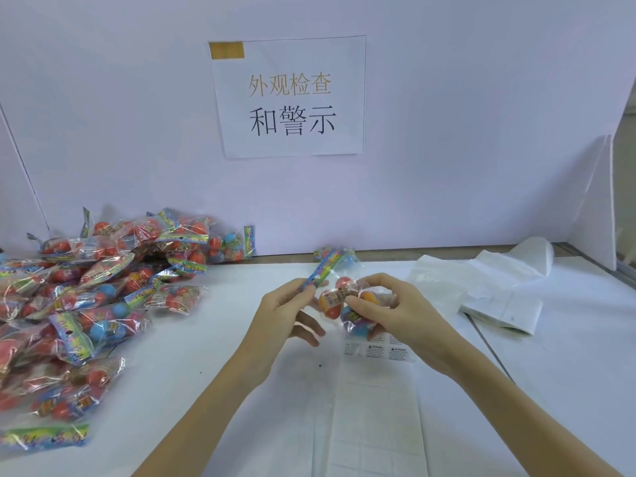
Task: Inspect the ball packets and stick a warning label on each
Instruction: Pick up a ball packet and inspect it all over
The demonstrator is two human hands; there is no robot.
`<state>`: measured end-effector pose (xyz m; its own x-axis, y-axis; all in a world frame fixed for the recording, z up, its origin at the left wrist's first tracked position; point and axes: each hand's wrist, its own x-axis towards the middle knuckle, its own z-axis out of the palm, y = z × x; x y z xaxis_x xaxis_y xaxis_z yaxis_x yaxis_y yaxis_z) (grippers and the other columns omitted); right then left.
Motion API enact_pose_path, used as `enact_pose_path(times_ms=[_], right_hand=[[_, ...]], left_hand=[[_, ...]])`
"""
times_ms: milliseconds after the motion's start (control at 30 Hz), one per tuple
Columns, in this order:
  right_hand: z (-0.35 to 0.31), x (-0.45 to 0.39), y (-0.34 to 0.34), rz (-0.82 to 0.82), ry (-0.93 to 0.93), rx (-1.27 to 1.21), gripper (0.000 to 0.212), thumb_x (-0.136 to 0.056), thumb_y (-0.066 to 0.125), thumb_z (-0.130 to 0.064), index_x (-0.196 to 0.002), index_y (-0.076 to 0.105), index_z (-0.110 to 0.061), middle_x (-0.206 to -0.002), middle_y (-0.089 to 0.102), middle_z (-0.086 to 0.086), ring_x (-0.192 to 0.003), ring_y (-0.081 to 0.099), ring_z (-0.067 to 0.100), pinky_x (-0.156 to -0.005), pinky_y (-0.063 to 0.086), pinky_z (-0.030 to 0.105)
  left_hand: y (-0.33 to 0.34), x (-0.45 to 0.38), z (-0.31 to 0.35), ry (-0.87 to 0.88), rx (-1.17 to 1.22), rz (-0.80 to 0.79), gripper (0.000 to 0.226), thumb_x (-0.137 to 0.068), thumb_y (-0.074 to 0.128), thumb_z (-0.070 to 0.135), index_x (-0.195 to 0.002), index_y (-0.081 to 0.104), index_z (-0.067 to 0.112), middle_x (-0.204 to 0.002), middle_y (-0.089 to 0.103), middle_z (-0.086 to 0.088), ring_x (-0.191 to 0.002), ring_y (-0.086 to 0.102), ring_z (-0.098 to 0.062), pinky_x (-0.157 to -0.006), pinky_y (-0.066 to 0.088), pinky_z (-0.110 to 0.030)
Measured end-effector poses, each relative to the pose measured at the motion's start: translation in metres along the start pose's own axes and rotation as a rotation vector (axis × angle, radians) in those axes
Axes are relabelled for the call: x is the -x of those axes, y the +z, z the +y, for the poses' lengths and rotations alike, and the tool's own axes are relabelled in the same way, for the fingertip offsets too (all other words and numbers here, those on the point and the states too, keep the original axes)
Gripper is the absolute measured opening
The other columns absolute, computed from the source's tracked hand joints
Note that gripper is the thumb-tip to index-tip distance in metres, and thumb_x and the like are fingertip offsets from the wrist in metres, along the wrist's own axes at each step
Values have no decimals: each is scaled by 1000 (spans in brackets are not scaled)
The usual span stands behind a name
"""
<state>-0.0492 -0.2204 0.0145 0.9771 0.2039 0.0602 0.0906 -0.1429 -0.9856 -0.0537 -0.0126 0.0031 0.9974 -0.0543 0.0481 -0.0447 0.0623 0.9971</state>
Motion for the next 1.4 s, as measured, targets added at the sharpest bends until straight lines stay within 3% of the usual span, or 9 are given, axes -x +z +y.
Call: enact_pose_path(times_ms=[200, 300, 433, 567, 700, 867, 1133, 1267, 1400], right_hand=[[-4, 6, 0, -138, -93, 106, 42, -85, 69, -55, -104, 79, -18, -94, 80, 2, -85, 76, 10, -71, 55, 19], [-3, 5, 0, -70, -109, 222, 67, -97, 47, -61, -99, 75, -1, -90, 73, 25, -68, 59, 23, -71, 47, 32], [-4, 4, 0, -61, -69, 158, 47, -111, 38, -43, -116, 80, -22, -95, 81, 7, -87, 74, 37, -79, 59, 42], [-4, 3, 0, -59, 40, 72, 54, -110, 33, -48, -118, 78, -19, -98, 80, 9, -87, 75, 38, -65, 57, 26], [-6, 4, -6, -244, 66, 25, 40, -105, 50, -47, -126, 67, -17, -100, 81, 11, -90, 79, 26, -76, 62, 28], [-3, 1, -7, -93, -10, -168, 27, -102, 65, -24, -119, 70, -4, -104, 79, 16, -93, 78, 35, -74, 63, 29], [-5, -3, -3, 40, -21, -331, 27, -95, 70, -34, -109, 81, -14, -101, 79, 14, -78, 72, 19, -68, 56, 21], [-4, 0, -5, 15, -47, -129, 33, -93, 70, -45, -95, 81, -14, -79, 69, 1, -68, 56, 17, -63, 49, 24], [-4, 2, -3, -59, -31, 154, 59, -79, 67, -69, -72, 74, -11, -62, 59, -3, -59, 50, 11, -54, 39, 16]], left_hand=[[0, 2, 0, 24, 30, 29, 31, -77, 74, 42, -97, 83, 19, -92, 76, -8, -88, 71, -19, -88, 58, -35], [-3, 1, -1, 43, 48, 80, 31, -74, 77, 40, -95, 83, 17, -92, 77, -9, -85, 71, -19, -90, 57, -38], [-6, -1, 1, 21, 97, 68, 22, -82, 76, 35, -95, 85, 19, -92, 79, -5, -84, 74, -15, -75, 59, -25], [-3, -2, 1, 53, 21, 160, 19, -84, 76, 37, -91, 85, 22, -91, 81, -2, -81, 77, -12, -68, 58, -18], [-3, -2, -5, 96, -10, 260, 12, -93, 75, 28, -93, 84, 20, -90, 81, -4, -89, 78, -25, -78, 60, -28], [-3, -1, -1, 11, 2, 103, 52, -85, 74, 53, -105, 79, 5, -103, 80, -4, -104, 74, -27, -109, 51, -45], [-3, 0, 4, -14, 127, 57, 32, -86, 72, 36, -96, 83, 8, -97, 78, -13, -77, 70, -22, -71, 60, -27], [-5, 0, 3, 53, -28, 49, 38, -92, 74, 41, -127, 70, 28, -116, 72, -4, -101, 72, -20, -85, 58, -32], [-1, 3, 2, 45, -57, -78, 39, -92, 66, 43, -120, 75, 17, -107, 77, -5, -97, 72, -20, -80, 58, -30]])
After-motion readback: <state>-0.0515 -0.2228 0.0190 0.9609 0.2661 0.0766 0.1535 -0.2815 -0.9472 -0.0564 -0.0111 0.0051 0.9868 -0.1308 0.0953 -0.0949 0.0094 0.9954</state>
